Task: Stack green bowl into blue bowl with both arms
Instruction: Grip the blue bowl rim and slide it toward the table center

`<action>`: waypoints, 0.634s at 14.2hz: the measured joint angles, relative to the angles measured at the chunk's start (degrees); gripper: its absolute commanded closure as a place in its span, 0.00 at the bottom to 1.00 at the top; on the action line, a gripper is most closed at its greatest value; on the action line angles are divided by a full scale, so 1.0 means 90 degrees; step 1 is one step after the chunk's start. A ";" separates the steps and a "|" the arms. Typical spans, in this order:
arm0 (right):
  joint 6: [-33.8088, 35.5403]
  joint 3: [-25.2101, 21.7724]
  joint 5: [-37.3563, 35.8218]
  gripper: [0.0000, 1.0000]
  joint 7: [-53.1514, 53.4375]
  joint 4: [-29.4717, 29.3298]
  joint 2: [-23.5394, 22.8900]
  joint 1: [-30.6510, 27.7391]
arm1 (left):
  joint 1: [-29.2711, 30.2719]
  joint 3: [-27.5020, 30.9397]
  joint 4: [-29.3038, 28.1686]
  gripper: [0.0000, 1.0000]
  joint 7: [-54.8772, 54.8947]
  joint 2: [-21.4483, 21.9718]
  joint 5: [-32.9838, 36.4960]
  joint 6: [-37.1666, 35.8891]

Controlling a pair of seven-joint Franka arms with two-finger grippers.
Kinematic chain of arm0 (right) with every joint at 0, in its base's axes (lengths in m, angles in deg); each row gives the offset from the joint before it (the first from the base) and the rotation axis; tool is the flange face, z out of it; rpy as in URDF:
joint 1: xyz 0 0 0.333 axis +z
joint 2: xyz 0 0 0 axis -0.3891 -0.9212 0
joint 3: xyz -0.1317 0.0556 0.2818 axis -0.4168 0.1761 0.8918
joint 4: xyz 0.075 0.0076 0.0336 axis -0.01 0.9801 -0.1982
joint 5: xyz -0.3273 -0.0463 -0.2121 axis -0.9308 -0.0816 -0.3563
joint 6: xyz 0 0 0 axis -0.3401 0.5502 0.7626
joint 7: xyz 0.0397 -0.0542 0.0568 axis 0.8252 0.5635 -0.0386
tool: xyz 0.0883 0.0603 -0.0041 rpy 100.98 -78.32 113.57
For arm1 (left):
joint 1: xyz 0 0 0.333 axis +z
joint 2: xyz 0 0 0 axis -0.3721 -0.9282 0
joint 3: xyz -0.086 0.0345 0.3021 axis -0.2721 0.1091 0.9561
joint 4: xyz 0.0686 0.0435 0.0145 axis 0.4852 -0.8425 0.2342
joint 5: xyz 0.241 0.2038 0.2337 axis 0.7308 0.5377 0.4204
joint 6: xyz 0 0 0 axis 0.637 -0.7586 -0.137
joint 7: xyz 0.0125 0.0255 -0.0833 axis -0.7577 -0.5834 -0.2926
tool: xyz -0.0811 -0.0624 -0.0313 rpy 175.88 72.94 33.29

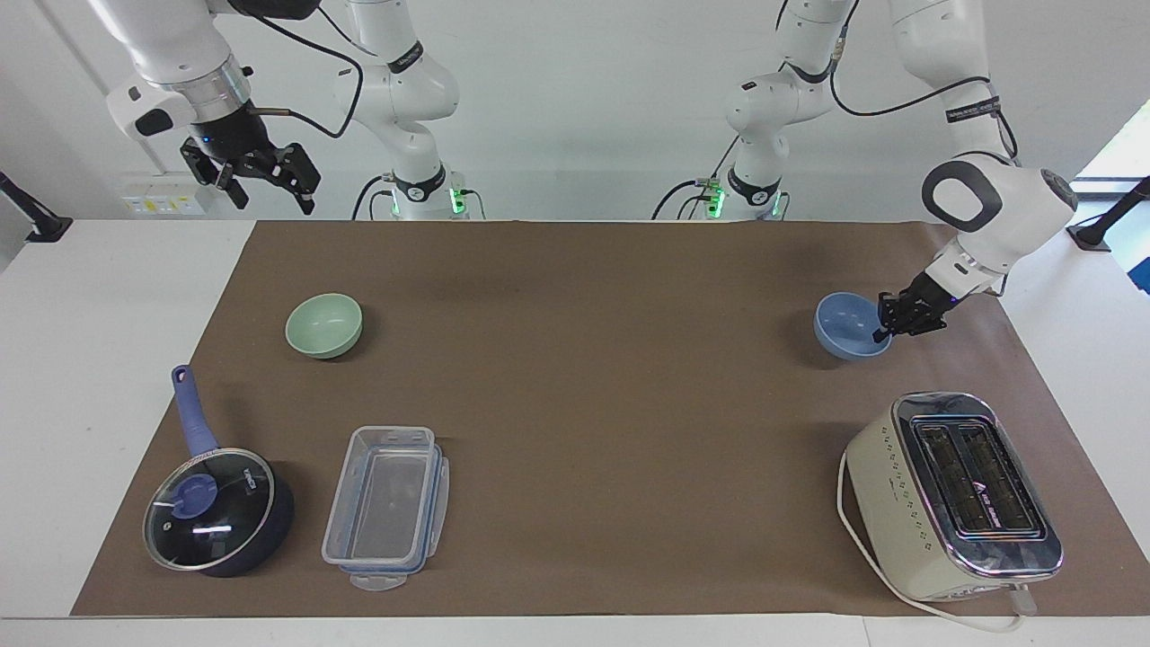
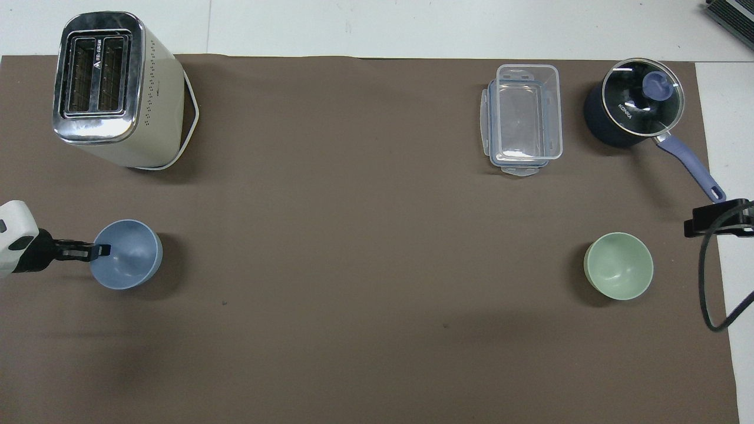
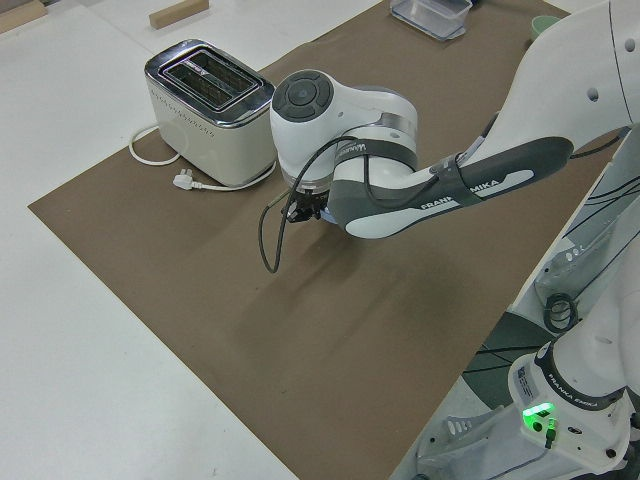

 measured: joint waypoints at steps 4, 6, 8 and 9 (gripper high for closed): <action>-0.0002 -0.0001 0.0000 0.00 0.0000 0.0027 0.0000 -0.0007 | -0.0850 -0.0019 -0.0257 1.00 -0.1140 0.0433 0.0000 -0.0064; -0.0003 -0.0001 0.0000 0.00 0.0000 0.0031 0.0000 -0.0007 | -0.1502 -0.0034 -0.0291 1.00 -0.2090 0.0468 0.0030 0.0016; -0.0003 -0.0001 0.0000 0.00 0.0000 0.0035 0.0000 -0.0007 | -0.2240 -0.0050 -0.0300 1.00 -0.3324 0.0462 0.0170 0.0321; -0.0003 -0.0001 0.0000 0.00 0.0000 0.0037 0.0000 -0.0007 | -0.2631 -0.0058 -0.0299 1.00 -0.4018 0.0458 0.0323 0.0493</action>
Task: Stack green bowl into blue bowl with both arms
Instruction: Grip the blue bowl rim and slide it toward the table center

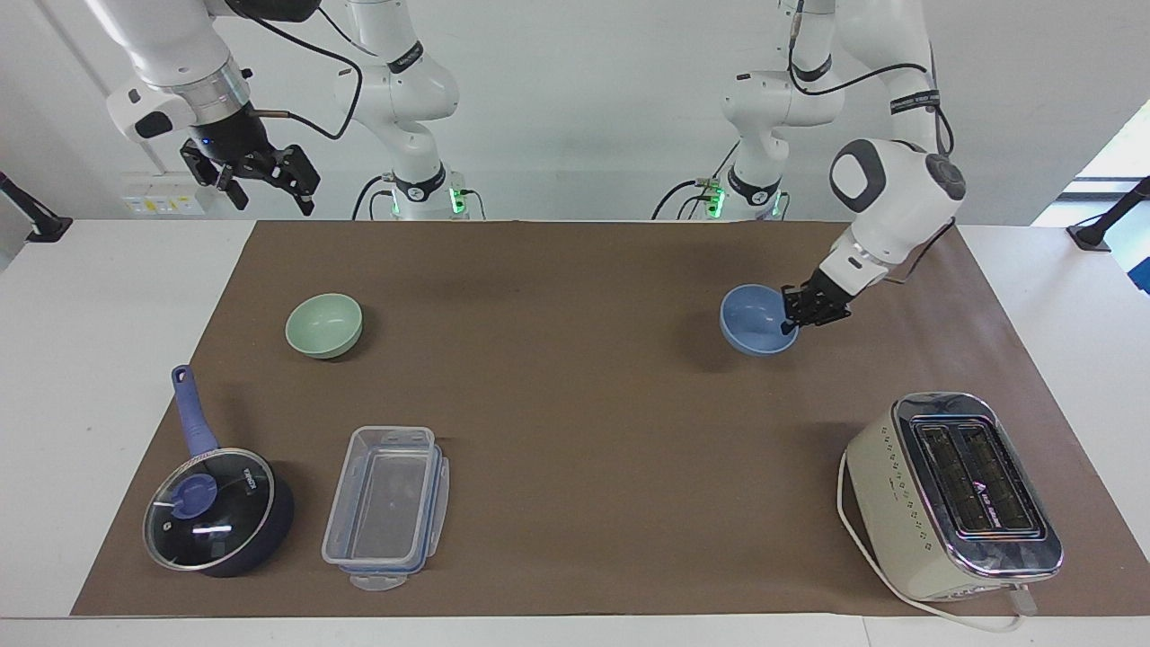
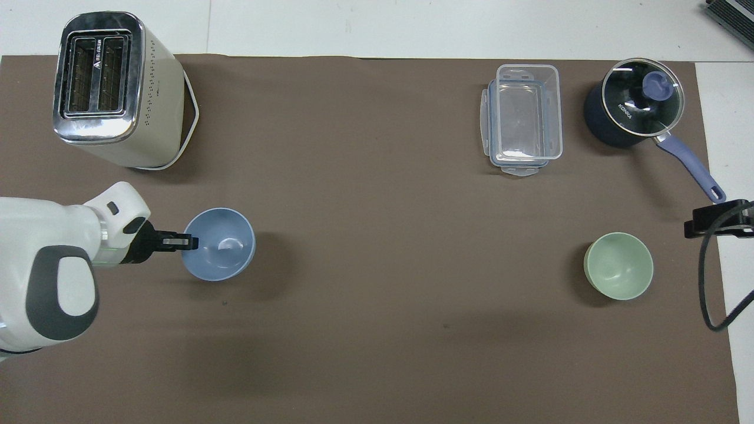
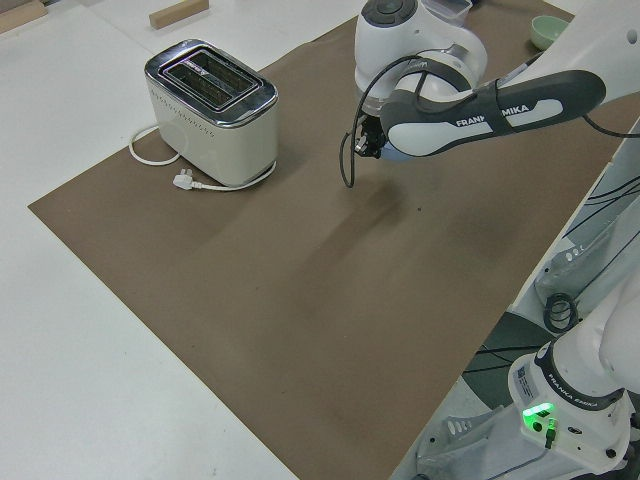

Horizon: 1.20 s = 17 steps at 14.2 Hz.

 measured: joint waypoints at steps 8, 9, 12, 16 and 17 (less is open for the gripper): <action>0.0000 -0.0001 0.0000 0.00 0.0000 0.0025 0.0000 -0.0001 | -0.2253 -0.0022 0.0383 1.00 -0.3977 -0.0706 0.1197 0.1298; 0.0000 -0.0001 0.0000 0.00 0.0000 0.0032 0.0001 -0.0001 | -0.2423 -0.0023 0.0418 1.00 -0.4157 -0.0814 0.1241 0.1463; 0.0000 -0.0001 0.0000 0.00 0.0001 0.0056 0.0005 -0.0001 | -0.2784 -0.0030 0.0429 1.00 -0.4324 -0.1071 0.1247 0.1708; 0.0000 -0.0001 0.0000 0.00 0.0002 0.0062 0.0007 -0.0001 | -0.2909 -0.0015 0.0421 0.86 -0.4343 -0.1234 0.1251 0.1793; 0.0000 -0.0001 0.0000 0.00 0.0002 0.0063 0.0007 -0.0001 | -0.2908 0.0009 0.0416 0.72 -0.4342 -0.1240 0.1255 0.1793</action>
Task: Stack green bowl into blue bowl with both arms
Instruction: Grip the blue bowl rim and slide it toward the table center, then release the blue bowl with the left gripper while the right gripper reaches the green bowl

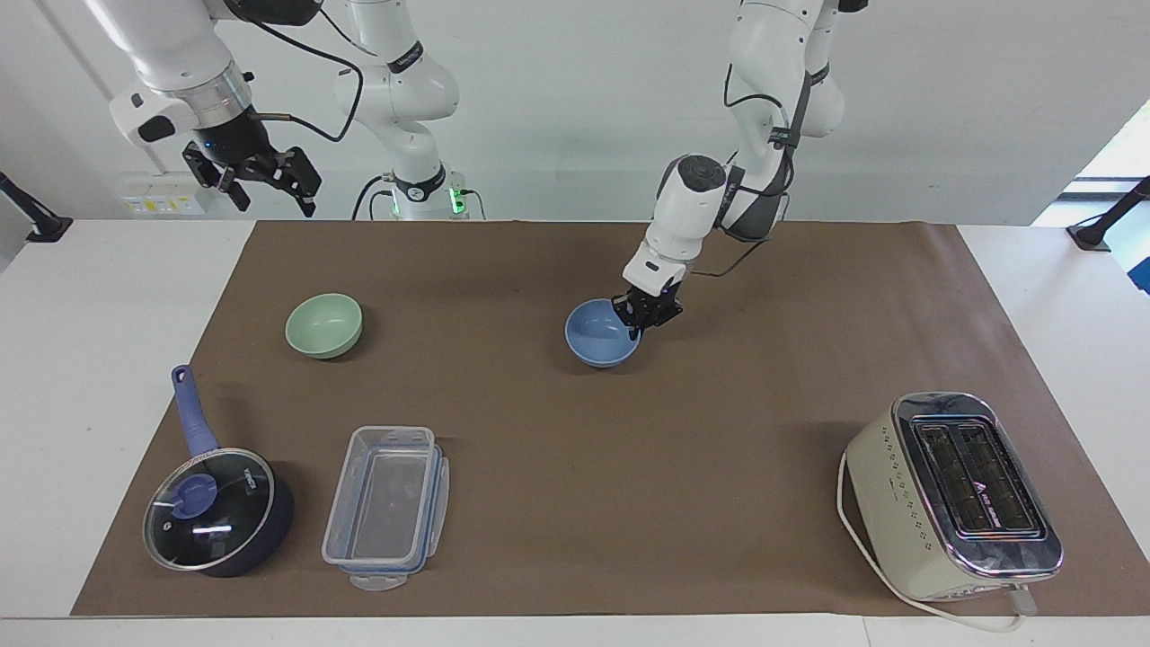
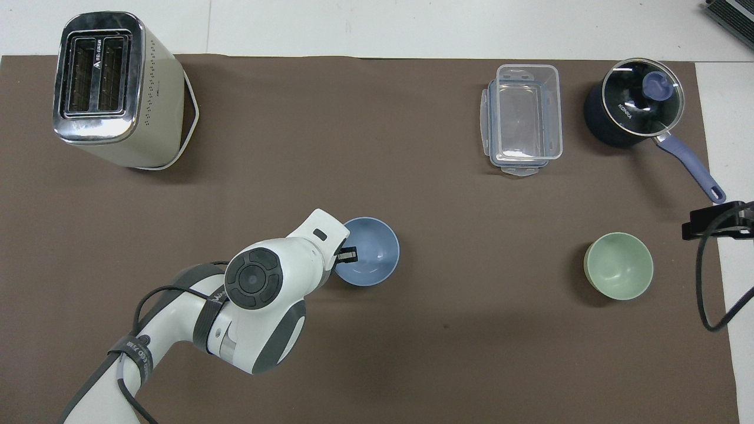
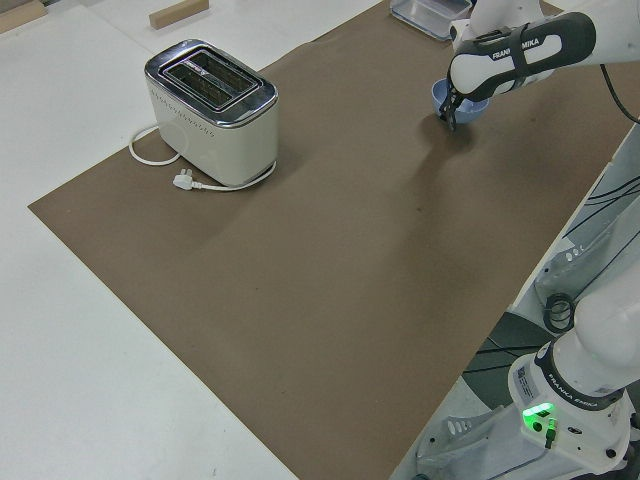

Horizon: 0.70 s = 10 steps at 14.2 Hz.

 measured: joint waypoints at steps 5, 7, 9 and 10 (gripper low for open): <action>0.0000 0.0000 0.0000 0.00 0.0000 0.0002 0.0001 0.0000 | 0.0006 0.0049 -0.0009 0.31 0.0084 0.0001 0.0020 0.0000; 0.0000 0.0000 0.0000 0.00 0.0000 0.0002 0.0001 0.0000 | 0.0007 0.0064 0.0010 0.00 0.0120 0.0001 0.0022 0.0000; -0.0031 0.0000 0.0000 0.00 0.0000 0.0005 0.0001 0.0000 | 0.0023 0.0095 0.0081 0.00 0.0202 0.0006 0.0024 0.0000; -0.0084 0.0000 0.0000 0.00 0.0000 0.0011 0.0001 0.0000 | 0.0073 0.0124 0.0112 0.00 0.0294 0.0027 0.0028 -0.0003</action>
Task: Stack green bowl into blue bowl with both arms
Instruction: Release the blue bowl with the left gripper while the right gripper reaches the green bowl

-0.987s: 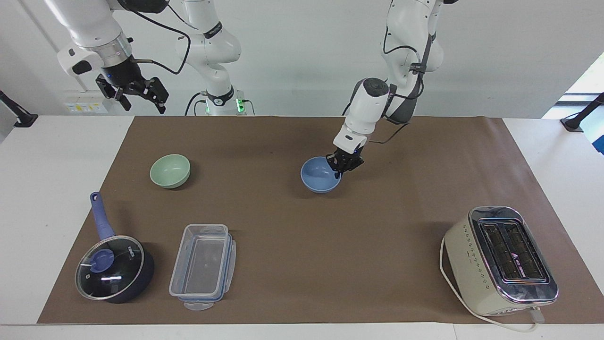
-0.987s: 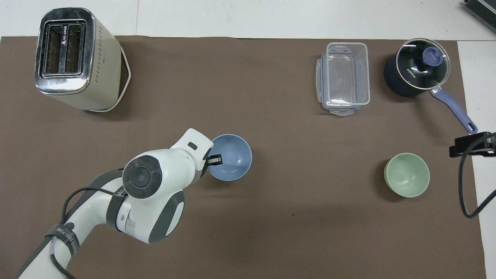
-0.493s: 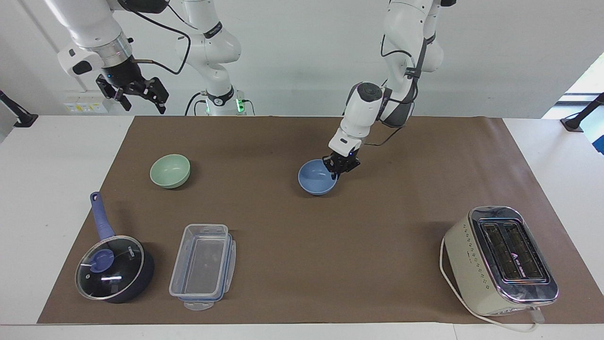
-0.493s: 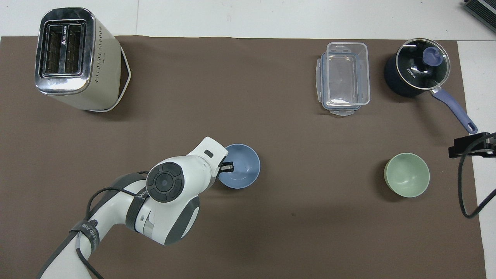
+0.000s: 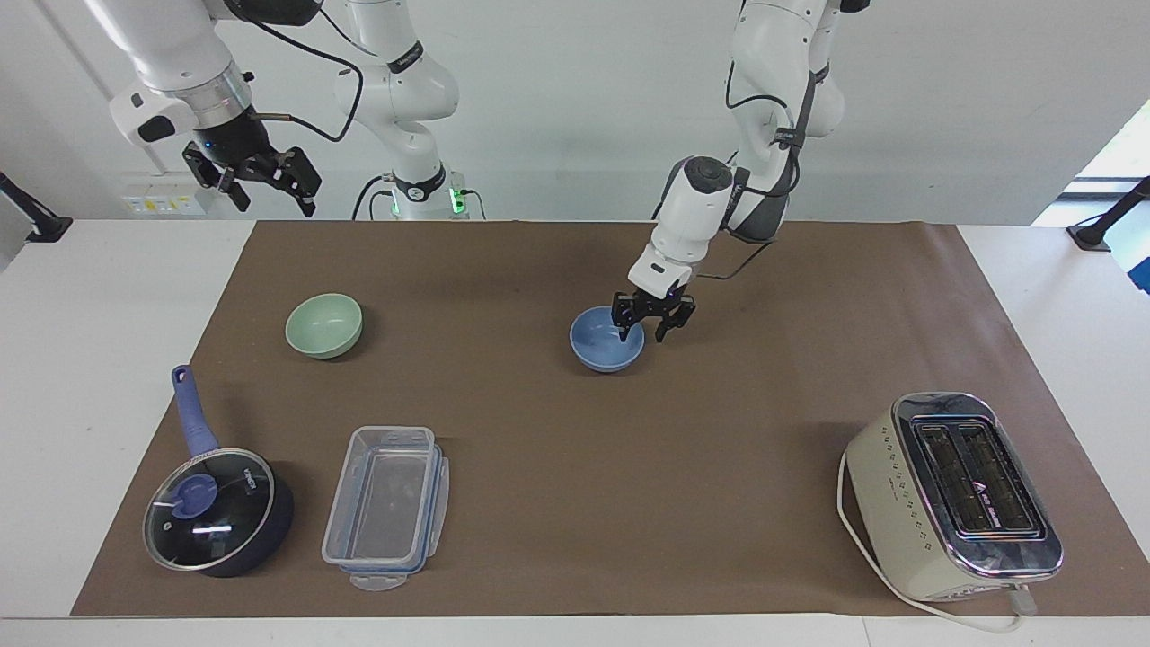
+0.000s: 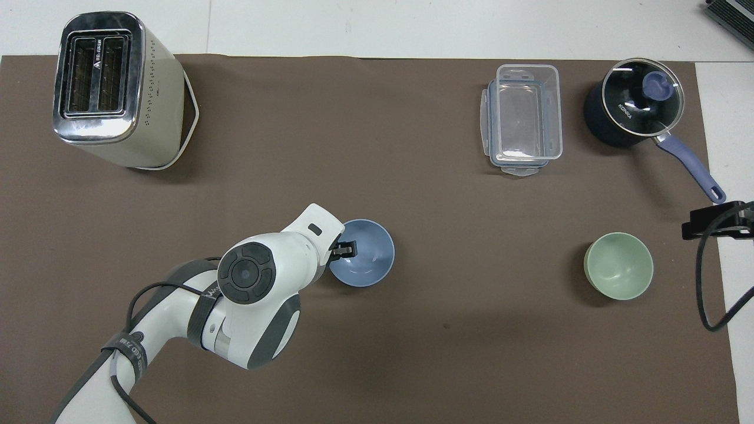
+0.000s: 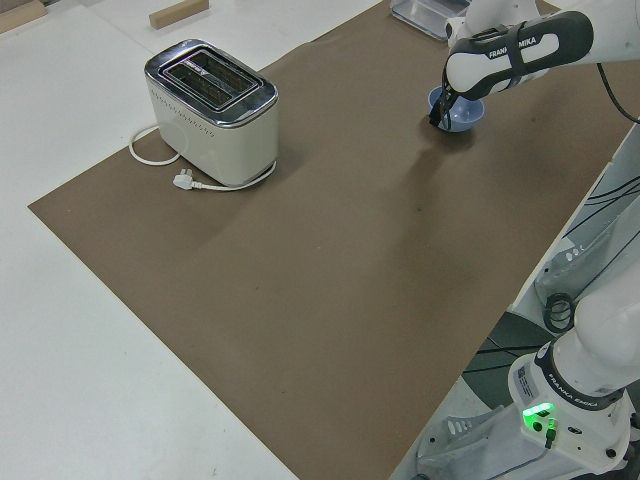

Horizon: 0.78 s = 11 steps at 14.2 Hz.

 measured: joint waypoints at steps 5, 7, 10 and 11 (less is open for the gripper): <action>-0.0305 0.0001 0.0002 0.00 -0.0041 0.0178 -0.0002 0.0010 | 0.0985 0.0062 0.0090 0.00 0.1449 0.0582 0.0064 -0.0706; -0.0701 0.0004 0.0004 0.00 -0.0254 0.0512 -0.0023 0.0015 | 0.1595 0.0081 0.0110 0.00 0.2312 0.0895 0.0143 -0.0946; -0.1599 0.0006 0.0004 0.00 -0.0648 0.1308 -0.0182 0.0015 | 0.2464 0.0092 0.0592 0.00 0.3589 0.1158 0.0344 -0.1811; -0.1937 0.0006 0.0004 0.00 -0.0791 0.1568 -0.0288 0.0013 | 0.2703 0.0093 0.0938 0.00 0.3891 0.1176 0.0447 -0.2290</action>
